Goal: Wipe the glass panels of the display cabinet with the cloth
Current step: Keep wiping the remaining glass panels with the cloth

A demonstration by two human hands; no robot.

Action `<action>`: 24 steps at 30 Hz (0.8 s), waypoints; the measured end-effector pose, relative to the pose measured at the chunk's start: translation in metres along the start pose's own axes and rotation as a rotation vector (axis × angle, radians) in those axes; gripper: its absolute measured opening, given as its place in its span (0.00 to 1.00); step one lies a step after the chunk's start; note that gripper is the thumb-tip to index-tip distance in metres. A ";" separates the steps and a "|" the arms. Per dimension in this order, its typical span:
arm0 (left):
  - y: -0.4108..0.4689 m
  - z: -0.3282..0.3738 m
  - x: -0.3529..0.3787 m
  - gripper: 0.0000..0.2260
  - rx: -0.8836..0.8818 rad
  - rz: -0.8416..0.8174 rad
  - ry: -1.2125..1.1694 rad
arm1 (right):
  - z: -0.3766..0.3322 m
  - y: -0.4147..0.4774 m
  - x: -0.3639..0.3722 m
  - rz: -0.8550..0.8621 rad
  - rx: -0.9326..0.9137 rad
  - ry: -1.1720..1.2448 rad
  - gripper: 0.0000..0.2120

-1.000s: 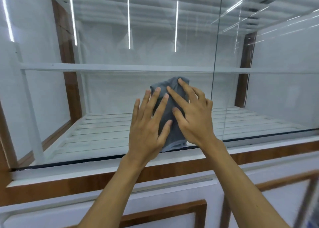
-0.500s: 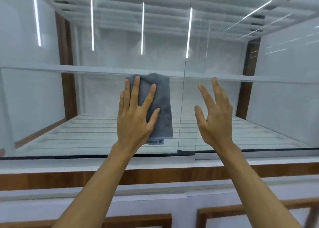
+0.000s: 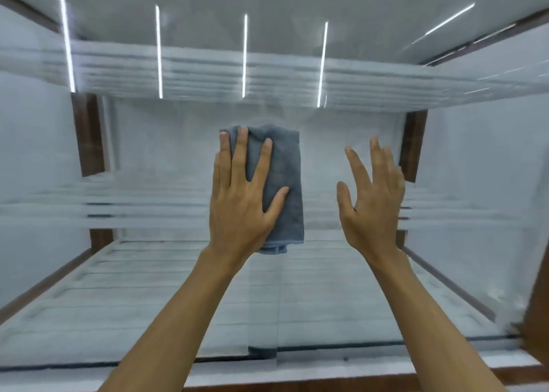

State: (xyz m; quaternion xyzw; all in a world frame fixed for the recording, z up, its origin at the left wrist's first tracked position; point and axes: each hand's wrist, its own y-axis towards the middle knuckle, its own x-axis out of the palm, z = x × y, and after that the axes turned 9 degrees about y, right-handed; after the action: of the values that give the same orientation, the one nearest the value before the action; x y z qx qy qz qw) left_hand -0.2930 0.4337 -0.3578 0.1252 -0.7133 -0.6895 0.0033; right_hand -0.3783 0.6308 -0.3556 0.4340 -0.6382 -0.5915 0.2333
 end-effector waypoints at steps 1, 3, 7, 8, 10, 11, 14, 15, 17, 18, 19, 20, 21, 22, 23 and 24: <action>0.015 0.004 -0.001 0.32 0.004 0.000 0.014 | 0.002 0.014 -0.005 0.014 -0.004 -0.020 0.27; 0.042 0.010 -0.003 0.31 0.012 -0.003 0.050 | 0.005 0.039 -0.015 0.023 0.000 -0.038 0.27; 0.093 0.023 -0.007 0.31 0.014 -0.020 0.066 | 0.009 0.086 -0.036 0.033 -0.006 -0.011 0.27; 0.105 0.026 -0.007 0.30 0.015 -0.026 0.078 | 0.010 0.096 -0.040 0.037 -0.005 -0.008 0.27; 0.128 0.033 -0.009 0.30 0.016 -0.041 0.099 | 0.012 0.117 -0.047 0.050 0.010 -0.003 0.27; 0.138 0.037 -0.010 0.30 0.013 -0.046 0.106 | 0.015 0.127 -0.051 0.054 0.012 -0.005 0.27; 0.167 0.046 -0.010 0.31 0.006 -0.054 0.134 | 0.026 0.151 -0.060 0.056 0.011 -0.021 0.27; 0.175 0.048 -0.011 0.31 0.005 -0.057 0.136 | 0.030 0.158 -0.062 0.061 0.013 -0.021 0.27; 0.191 0.053 -0.009 0.32 0.011 -0.052 0.136 | 0.039 0.172 -0.068 0.082 0.012 -0.030 0.26; 0.198 0.056 -0.009 0.32 0.011 -0.048 0.140 | 0.043 0.178 -0.071 0.089 0.006 -0.038 0.26; 0.205 0.059 -0.009 0.33 0.009 -0.043 0.145 | 0.048 0.183 -0.075 0.097 -0.003 -0.048 0.26; 0.211 0.062 -0.008 0.35 0.003 -0.040 0.150 | 0.052 0.189 -0.079 0.107 -0.011 -0.061 0.26; 0.215 0.065 -0.007 0.36 -0.005 -0.043 0.155 | 0.057 0.194 -0.082 0.114 -0.016 -0.076 0.26; 0.219 0.068 -0.006 0.37 -0.011 -0.049 0.165 | 0.062 0.199 -0.086 0.118 -0.021 -0.086 0.26; 0.222 0.071 -0.005 0.37 -0.015 -0.053 0.178 | 0.068 0.203 -0.089 0.122 -0.027 -0.091 0.27; 0.224 0.073 -0.004 0.37 -0.017 -0.051 0.191 | 0.073 0.206 -0.092 0.126 -0.036 -0.091 0.26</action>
State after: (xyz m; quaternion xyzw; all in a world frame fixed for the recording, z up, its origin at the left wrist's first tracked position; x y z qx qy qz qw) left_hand -0.3406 0.5103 -0.1402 0.2087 -0.7004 -0.6804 0.0548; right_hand -0.4472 0.7317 -0.1521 0.3614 -0.6636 -0.6060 0.2488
